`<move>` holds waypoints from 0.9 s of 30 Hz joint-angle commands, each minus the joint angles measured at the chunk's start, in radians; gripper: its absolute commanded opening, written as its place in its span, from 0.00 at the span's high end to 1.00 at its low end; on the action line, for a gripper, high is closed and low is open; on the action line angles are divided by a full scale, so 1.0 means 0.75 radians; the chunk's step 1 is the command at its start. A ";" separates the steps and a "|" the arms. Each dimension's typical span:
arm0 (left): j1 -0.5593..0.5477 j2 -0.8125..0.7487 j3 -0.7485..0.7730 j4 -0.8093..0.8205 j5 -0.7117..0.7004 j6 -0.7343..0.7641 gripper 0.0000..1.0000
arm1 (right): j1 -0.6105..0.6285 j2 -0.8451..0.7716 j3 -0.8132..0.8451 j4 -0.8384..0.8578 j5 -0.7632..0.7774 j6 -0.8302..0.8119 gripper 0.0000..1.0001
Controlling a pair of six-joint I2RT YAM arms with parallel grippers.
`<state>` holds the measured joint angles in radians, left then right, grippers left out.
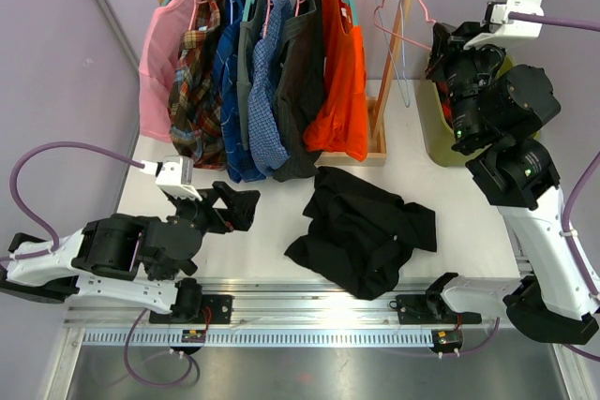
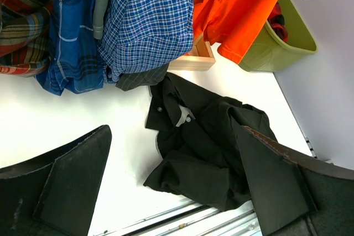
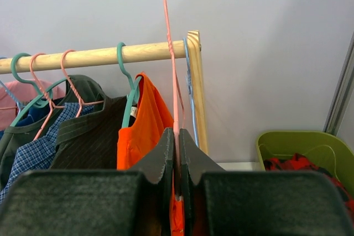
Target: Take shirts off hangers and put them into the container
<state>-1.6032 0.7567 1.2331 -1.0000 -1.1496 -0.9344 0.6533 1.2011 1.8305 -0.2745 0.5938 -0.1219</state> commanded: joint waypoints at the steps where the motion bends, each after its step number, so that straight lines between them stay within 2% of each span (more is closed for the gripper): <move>1: -0.008 -0.013 -0.006 0.035 -0.016 -0.055 0.01 | -0.008 -0.012 -0.015 0.018 0.026 0.056 1.00; 8: -0.008 -0.001 -0.008 0.039 -0.007 -0.057 0.01 | -0.008 -0.065 -0.156 -0.074 0.002 0.156 1.00; 14: -0.008 -0.003 -0.008 0.045 -0.005 -0.055 0.01 | -0.006 -0.100 -0.162 -0.139 -0.016 0.216 1.00; 15: -0.008 -0.001 -0.008 0.045 -0.005 -0.055 0.01 | -0.008 -0.108 -0.154 -0.147 -0.017 0.224 0.96; 17: -0.008 0.002 -0.010 0.049 -0.007 -0.055 0.01 | -0.008 -0.116 -0.146 -0.170 -0.023 0.224 0.61; 18: -0.008 -0.001 -0.010 0.051 -0.007 -0.053 0.01 | -0.006 -0.129 -0.132 -0.178 -0.027 0.222 0.39; 22: -0.008 0.002 -0.012 0.049 -0.005 -0.053 0.01 | -0.006 -0.166 -0.074 -0.254 -0.070 0.246 0.11; 25: -0.008 -0.001 -0.010 0.047 -0.007 -0.053 0.01 | -0.006 -0.225 -0.070 -0.327 -0.113 0.281 0.04; 27: -0.008 -0.001 -0.014 0.049 -0.009 -0.053 0.01 | -0.006 -0.255 -0.084 -0.425 -0.123 0.316 0.03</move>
<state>-1.6032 0.7547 1.2331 -1.0004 -1.1400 -0.9436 0.6533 1.0584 1.7397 -0.5041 0.5400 0.0666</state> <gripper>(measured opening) 0.987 0.959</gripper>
